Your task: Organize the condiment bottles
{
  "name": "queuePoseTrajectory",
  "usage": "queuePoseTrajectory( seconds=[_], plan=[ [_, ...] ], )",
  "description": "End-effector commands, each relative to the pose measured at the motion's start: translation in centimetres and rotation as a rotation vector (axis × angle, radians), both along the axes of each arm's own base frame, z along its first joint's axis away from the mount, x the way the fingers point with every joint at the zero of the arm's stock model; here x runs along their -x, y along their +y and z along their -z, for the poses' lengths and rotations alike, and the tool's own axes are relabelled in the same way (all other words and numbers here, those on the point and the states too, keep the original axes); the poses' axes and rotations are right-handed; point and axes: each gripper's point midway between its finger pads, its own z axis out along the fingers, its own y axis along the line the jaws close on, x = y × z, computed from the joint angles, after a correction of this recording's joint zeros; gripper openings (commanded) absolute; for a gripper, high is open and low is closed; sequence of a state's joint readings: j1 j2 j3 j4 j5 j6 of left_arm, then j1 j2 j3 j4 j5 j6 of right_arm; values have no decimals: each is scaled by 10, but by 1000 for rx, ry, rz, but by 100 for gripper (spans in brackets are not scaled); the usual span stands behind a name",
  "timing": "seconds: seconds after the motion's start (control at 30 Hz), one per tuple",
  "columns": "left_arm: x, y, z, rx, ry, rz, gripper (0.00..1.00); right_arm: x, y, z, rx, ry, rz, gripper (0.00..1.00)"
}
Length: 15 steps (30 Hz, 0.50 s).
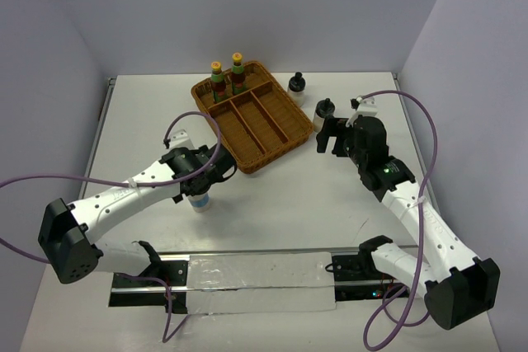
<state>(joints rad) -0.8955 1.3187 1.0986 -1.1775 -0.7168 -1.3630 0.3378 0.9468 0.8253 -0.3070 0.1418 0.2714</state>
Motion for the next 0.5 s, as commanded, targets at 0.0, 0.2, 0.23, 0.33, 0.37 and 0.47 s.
queuePoseTrajectory(
  seconds=[0.0, 0.2, 0.23, 0.33, 0.37, 0.47],
  plan=[
    [1, -1, 2, 17, -9, -31, 99, -6, 5, -12, -15, -41, -10, 100],
    [3, -2, 9, 50, -10, -31, 93, -7, 5, -13, -15, -42, -10, 100],
    [3, -2, 11, 55, -9, -31, 93, -7, 5, -12, -15, -41, -10, 100],
    [3, 0, 13, 57, -10, -36, 90, -7, 5, -12, -15, -41, -10, 100],
    [3, 1, 13, 56, -11, -39, 89, -7, 5, -12, -16, -41, -11, 100],
    [3, 2, 14, 55, -13, -39, 81, -6, 6, -12, -15, -42, -13, 100]
  ],
)
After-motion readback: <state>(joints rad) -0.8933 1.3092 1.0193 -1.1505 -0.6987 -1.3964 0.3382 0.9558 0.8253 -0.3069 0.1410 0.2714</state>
